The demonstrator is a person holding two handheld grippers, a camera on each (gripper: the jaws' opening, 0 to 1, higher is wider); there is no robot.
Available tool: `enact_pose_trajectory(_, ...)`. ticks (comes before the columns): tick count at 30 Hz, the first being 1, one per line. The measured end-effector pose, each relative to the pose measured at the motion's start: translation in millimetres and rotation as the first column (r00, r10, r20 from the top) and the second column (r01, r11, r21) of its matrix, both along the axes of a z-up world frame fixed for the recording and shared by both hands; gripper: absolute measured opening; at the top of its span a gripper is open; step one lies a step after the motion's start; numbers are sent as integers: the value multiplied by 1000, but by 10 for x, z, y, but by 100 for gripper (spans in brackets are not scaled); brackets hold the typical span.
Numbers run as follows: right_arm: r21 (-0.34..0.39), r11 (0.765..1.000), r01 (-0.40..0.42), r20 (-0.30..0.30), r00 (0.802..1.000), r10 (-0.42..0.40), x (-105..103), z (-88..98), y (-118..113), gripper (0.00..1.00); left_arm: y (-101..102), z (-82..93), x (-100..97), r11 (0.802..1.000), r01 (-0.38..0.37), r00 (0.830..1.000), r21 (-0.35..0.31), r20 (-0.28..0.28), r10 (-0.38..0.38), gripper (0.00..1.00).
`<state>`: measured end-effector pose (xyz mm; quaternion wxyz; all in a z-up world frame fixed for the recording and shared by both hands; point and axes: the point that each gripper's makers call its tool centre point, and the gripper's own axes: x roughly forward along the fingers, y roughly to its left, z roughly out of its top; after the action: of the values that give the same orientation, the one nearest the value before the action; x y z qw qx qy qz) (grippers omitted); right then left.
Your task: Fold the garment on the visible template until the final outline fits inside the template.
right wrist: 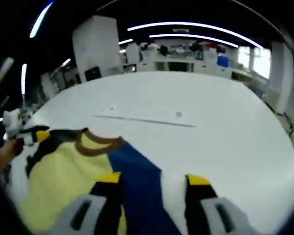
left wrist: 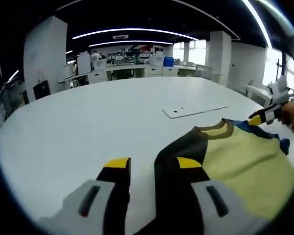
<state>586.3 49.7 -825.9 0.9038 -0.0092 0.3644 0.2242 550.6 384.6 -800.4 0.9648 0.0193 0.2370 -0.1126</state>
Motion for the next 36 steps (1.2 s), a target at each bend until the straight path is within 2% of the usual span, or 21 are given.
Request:
enact_pose_trajectory(4,1,998,-67,2,998,67,-73,96,58,70,0,92,-36,999,31,999,-15,13,-31,48)
enact_pose_trajectory(7,6,994,-108,1,994,108,-212,197,83,82,-30,163,-109,999,49,999,-20,22,-49,56)
enact_pose_trajectory(10,8,987,-160,7,987,160,-285,290,104,87,-36,241,-173,997,75,997,-28,36,-74,64)
enact_pose_trajectory(13,18,981,-193,14,981,192,-492,411,103,90,-89,371,-318,995,92,994,-44,61,-89,73)
enact_pose_trajectory(15,28,976,-215,17,976,215,-524,454,115,91,-118,429,-409,993,100,993,-64,72,-95,78)
enact_pose_trajectory(19,26,963,-268,17,963,268,-787,566,113,91,-94,518,-553,989,97,993,-114,85,-88,86)
enact_pose_trajectory(24,39,942,-333,3,943,333,-1037,646,121,90,-8,592,-731,987,101,992,-124,86,-91,92)
enact_pose_trajectory(26,32,934,-356,1,934,356,-1124,676,109,90,-54,642,-847,987,109,991,-120,89,-99,95)
enact_pose_trajectory(29,1,917,-398,-15,917,398,-1228,667,66,89,-28,655,-966,985,127,989,-114,90,-117,99)
enact_pose_trajectory(33,1,901,-435,-48,900,434,-1389,637,13,85,-85,669,-1179,983,151,986,-108,81,-143,99)
enact_pose_trajectory(36,-26,886,-462,-65,886,460,-1506,586,-52,82,-115,667,-1302,981,156,986,-112,76,-149,99)
